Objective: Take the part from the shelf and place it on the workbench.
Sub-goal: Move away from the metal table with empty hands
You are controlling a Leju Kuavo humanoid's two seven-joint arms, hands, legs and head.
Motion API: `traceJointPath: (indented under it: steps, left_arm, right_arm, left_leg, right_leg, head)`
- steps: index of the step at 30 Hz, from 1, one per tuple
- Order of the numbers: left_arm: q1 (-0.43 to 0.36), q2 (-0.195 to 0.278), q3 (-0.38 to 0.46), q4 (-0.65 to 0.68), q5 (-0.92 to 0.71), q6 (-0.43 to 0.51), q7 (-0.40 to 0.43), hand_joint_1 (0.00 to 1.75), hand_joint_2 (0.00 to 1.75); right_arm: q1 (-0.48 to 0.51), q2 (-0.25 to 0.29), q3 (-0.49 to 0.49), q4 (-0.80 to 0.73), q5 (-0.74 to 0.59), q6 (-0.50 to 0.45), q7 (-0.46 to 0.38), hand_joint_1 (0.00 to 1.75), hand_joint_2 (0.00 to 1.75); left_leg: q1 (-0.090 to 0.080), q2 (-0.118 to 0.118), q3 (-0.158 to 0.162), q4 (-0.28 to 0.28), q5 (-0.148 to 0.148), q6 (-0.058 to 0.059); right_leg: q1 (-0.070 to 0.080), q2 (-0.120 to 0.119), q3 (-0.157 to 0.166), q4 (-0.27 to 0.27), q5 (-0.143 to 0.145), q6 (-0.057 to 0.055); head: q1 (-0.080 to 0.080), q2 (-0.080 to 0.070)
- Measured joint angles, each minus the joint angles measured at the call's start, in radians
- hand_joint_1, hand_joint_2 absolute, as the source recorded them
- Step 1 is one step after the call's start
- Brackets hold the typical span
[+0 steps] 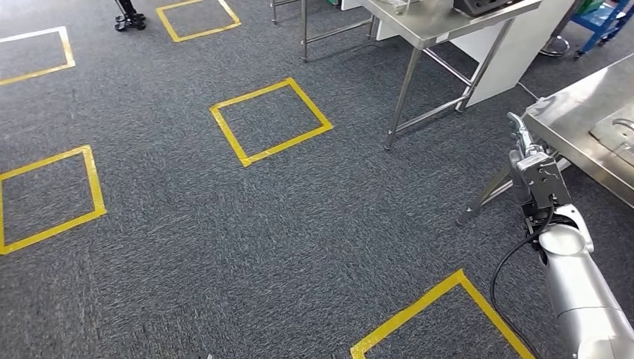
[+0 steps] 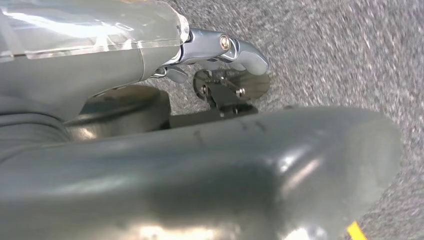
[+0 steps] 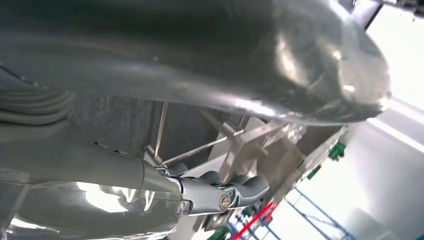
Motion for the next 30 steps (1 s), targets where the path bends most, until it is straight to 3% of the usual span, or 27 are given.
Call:
traceJointPath:
  steps: [2,4,6,8,10,12,13,14,16,18,19,21,22,23,24,26,27,28,29,30]
  left_arm:
    - [-0.003,-0.002,0.000,0.000,-0.006,0.002,0.000,0.00,0.00]
    - [-0.005,-0.003,0.000,0.000,-0.009,0.003,0.002,0.00,0.00]
    - [-0.005,-0.004,0.000,0.000,-0.011,0.005,0.007,0.00,0.00]
    - [-0.006,-0.005,0.000,0.000,-0.015,0.006,0.013,0.00,0.00]
    - [-0.008,-0.005,0.000,0.000,-0.018,0.007,0.017,0.00,0.00]
    - [-0.011,-0.005,0.000,0.000,-0.021,0.007,0.018,0.00,0.00]
    - [-0.011,-0.005,0.000,0.000,-0.023,0.007,0.018,0.00,0.00]
    - [-0.011,-0.005,0.000,0.000,-0.026,0.007,0.018,0.00,0.00]
    - [-0.013,-0.005,0.000,0.000,-0.031,0.006,0.017,0.00,0.00]
    - [-0.017,-0.006,0.000,-0.001,-0.036,0.006,0.015,0.00,0.00]
    - [-0.018,-0.007,0.000,-0.001,-0.038,0.006,0.014,0.00,0.00]
    - [-0.017,-0.007,0.000,-0.001,-0.039,0.006,0.014,0.00,0.00]
    - [-0.016,-0.007,0.000,-0.001,-0.040,0.006,0.015,0.00,0.00]
    - [-0.015,-0.006,0.000,-0.001,-0.040,0.006,0.015,0.00,0.00]
    - [-0.016,-0.006,0.000,-0.001,-0.040,0.006,0.015,0.00,0.00]
    - [-0.018,-0.007,0.000,-0.001,-0.041,0.006,0.015,0.00,0.00]
    - [-0.018,-0.007,0.000,-0.001,-0.041,0.007,0.015,0.00,0.00]
    - [-0.018,-0.007,0.000,-0.001,-0.042,0.008,0.015,0.00,0.00]
    - [-0.018,-0.007,0.000,-0.001,-0.042,0.009,0.015,0.00,0.00]
    - [-0.018,-0.006,0.000,-0.001,-0.042,0.010,0.015,0.00,0.00]
  right_arm:
    - [-0.008,0.001,0.005,0.008,0.004,-0.002,-0.001,0.00,0.00]
    - [-0.016,0.001,0.008,0.013,0.006,-0.004,-0.003,0.00,0.00]
    - [-0.018,0.002,0.010,0.016,0.008,-0.005,-0.005,0.00,0.00]
    - [-0.018,0.007,0.013,0.017,0.010,-0.005,-0.008,0.00,0.00]
    - [-0.013,0.010,0.015,0.017,0.014,-0.005,-0.009,0.00,0.00]
    - [-0.003,0.011,0.015,0.017,0.016,-0.004,-0.010,0.00,0.00]
    - [0.002,0.012,0.015,0.017,0.018,-0.004,-0.010,0.00,0.00]
    - [0.008,0.014,0.015,0.017,0.020,-0.003,-0.010,0.00,0.00]
    - [0.018,0.017,0.015,0.014,0.025,-0.002,-0.010,0.00,0.00]
    - [0.026,0.018,0.011,0.005,0.030,-0.001,-0.011,0.00,0.00]
    - [0.029,0.018,0.009,0.001,0.031,-0.001,-0.011,0.00,0.00]
    - [0.035,0.022,0.006,-0.002,0.033,0.000,-0.011,0.00,0.00]
    - [0.038,0.025,0.006,-0.002,0.033,0.000,-0.011,0.00,0.00]
    - [0.042,0.028,0.006,-0.002,0.033,0.000,-0.011,0.00,0.00]
    - [0.046,0.029,0.006,-0.002,0.034,0.000,-0.011,0.00,0.00]
    - [0.051,0.031,0.003,-0.002,0.035,0.001,-0.011,0.00,0.00]
    - [0.052,0.031,0.002,-0.002,0.036,0.003,-0.010,0.00,0.00]
    - [0.052,0.033,0.001,-0.001,0.037,0.007,-0.009,0.00,0.00]
    - [0.051,0.034,0.001,0.000,0.039,0.011,-0.009,0.00,0.00]
    - [0.049,0.035,0.002,0.000,0.040,0.015,-0.008,0.00,0.00]
  left_leg:
    - [-0.001,-0.026,-0.007,0.002,0.008,-0.005]
    - [0.003,-0.048,-0.016,0.002,0.020,-0.016]
    - [0.006,-0.067,-0.025,-0.003,0.033,-0.029]
    - [0.004,-0.035,-0.041,0.020,0.010,-0.037]
    - [0.005,0.028,-0.079,0.119,-0.070,-0.043]
    - [0.012,0.055,-0.113,0.247,-0.148,-0.054]
    - [0.016,0.059,-0.112,0.279,-0.167,-0.059]
    - [0.019,0.063,-0.090,0.270,-0.168,-0.064]
    - [0.025,0.090,0.015,0.141,-0.139,-0.072]
    - [0.024,0.124,0.101,0.016,-0.115,-0.067]
    - [0.020,0.130,0.113,-0.007,-0.110,-0.059]
    - [0.013,0.111,0.101,-0.010,-0.095,-0.039]
    - [0.012,0.102,0.096,-0.013,-0.084,-0.030]
    - [0.012,0.093,0.088,-0.016,-0.072,-0.022]
    - [0.013,0.085,0.077,-0.019,-0.057,-0.015]
    - [0.011,0.065,0.047,-0.020,-0.030,-0.006]
    - [0.008,0.053,0.031,-0.020,-0.016,-0.004]
    - [0.005,0.041,0.015,-0.019,-0.004,-0.003]
    - [0.003,0.028,0.000,-0.018,0.009,-0.003]
    - [0.001,0.015,-0.016,-0.018,0.020,-0.003]
  right_leg:
    - [0.004,0.041,0.067,-0.134,0.055,-0.016]
    - [0.009,0.064,0.091,-0.191,0.074,-0.026]
    - [0.011,0.043,0.088,-0.198,0.088,-0.034]
    - [0.008,0.015,0.085,-0.213,0.107,-0.047]
    - [0.009,-0.013,0.073,-0.222,0.126,-0.054]
    - [0.010,-0.042,0.052,-0.221,0.141,-0.055]
    - [0.010,-0.056,0.041,-0.220,0.148,-0.053]
    - [0.010,-0.070,0.029,-0.218,0.156,-0.050]
    - [0.008,-0.095,0.007,-0.210,0.169,-0.041]
    - [0.010,-0.119,-0.009,-0.199,0.179,-0.029]
    - [0.009,-0.130,-0.012,-0.195,0.184,-0.022]
    - [0.004,-0.150,-0.012,-0.198,0.197,-0.008]
    - [0.000,-0.148,-0.013,-0.197,0.196,0.000]
    - [-0.005,-0.129,-0.018,-0.187,0.180,0.005]
    - [-0.007,-0.098,-0.030,-0.158,0.143,0.009]
    - [-0.008,-0.033,-0.066,-0.040,0.039,0.010]
    - [-0.005,-0.018,-0.080,0.027,-0.001,0.009]
    - [-0.002,-0.012,-0.084,0.074,-0.019,0.005]
    - [0.002,-0.009,-0.072,0.088,-0.017,0.000]
    - [0.005,-0.006,-0.041,0.064,0.001,-0.006]
  head:
    - [0.000,0.000]
    - [0.000,0.000]
    - [0.000,0.000]
    - [-0.001,0.000]
    - [-0.001,0.000]
    - [-0.001,0.000]
    - [-0.001,0.000]
    - [-0.001,0.000]
    - [-0.001,0.000]
    - [-0.001,0.000]
    - [-0.001,0.000]
    - [-0.001,0.000]
    - [-0.001,0.000]
    - [-0.001,0.000]
    - [-0.001,0.000]
    - [-0.001,0.000]
    - [-0.001,0.000]
    - [-0.001,0.000]
    - [-0.001,0.000]
    - [-0.001,0.000]
